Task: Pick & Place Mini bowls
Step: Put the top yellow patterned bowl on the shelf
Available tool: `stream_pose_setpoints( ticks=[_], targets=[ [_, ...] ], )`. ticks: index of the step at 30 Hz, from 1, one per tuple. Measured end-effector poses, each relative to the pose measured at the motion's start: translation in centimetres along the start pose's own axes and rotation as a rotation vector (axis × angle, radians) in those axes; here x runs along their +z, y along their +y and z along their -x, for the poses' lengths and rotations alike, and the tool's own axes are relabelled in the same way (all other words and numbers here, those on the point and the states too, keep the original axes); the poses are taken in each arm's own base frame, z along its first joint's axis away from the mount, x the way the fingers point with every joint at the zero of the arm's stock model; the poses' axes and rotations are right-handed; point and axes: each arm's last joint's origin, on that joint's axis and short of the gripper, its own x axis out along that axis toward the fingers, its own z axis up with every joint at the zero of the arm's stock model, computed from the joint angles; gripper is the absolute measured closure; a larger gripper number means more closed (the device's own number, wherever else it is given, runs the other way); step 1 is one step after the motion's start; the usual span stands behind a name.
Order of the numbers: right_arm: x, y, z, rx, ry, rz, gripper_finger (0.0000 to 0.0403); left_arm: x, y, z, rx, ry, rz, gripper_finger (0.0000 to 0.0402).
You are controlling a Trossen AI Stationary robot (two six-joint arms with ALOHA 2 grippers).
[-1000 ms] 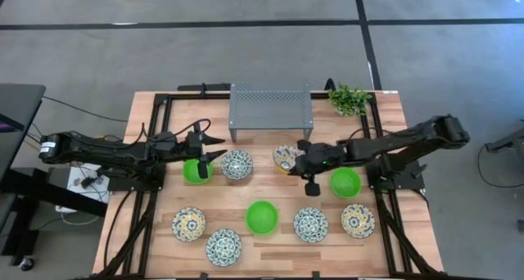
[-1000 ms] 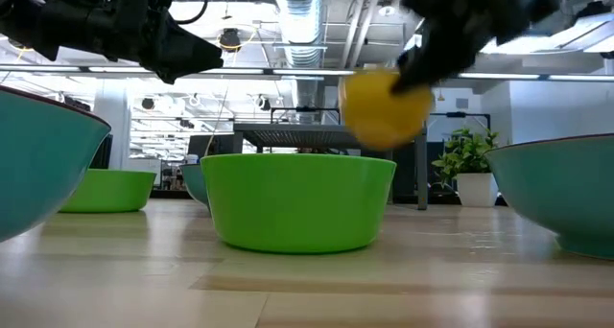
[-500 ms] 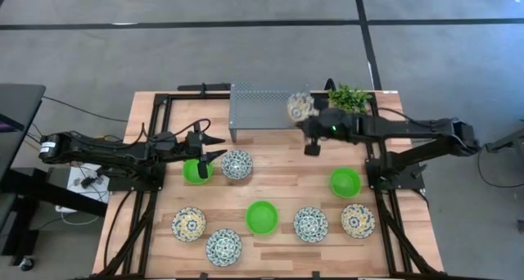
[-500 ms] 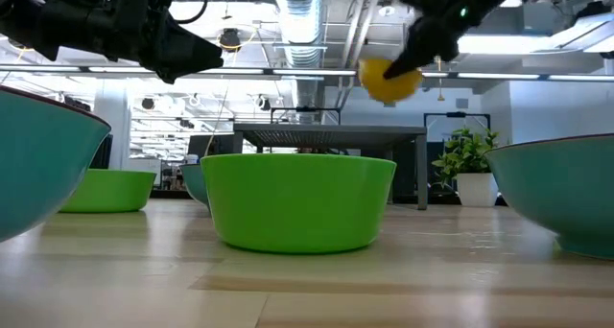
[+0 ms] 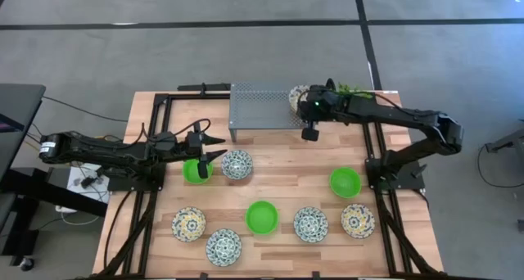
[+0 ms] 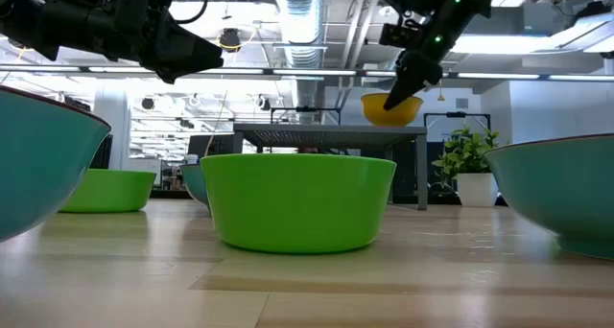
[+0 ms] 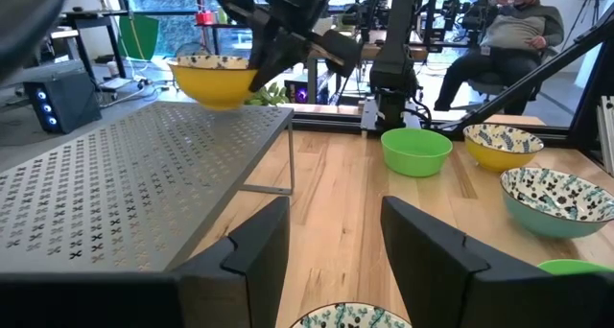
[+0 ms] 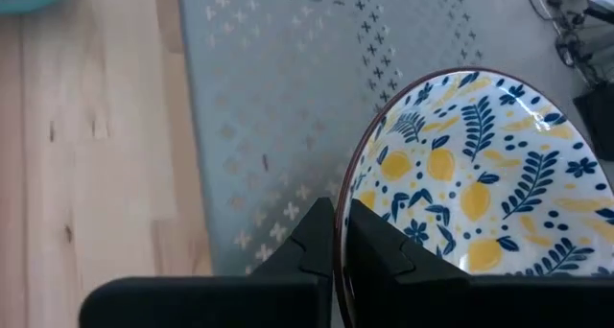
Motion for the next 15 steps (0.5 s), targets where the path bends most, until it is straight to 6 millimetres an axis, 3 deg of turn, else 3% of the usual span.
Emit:
stream_pose_setpoints(
  ticks=[15],
  targets=[
    [0.75,-0.59,-0.97,0.054,0.084,0.03,0.038,-0.02,0.0,0.0,0.0,0.002,0.0,0.0234]
  ],
)
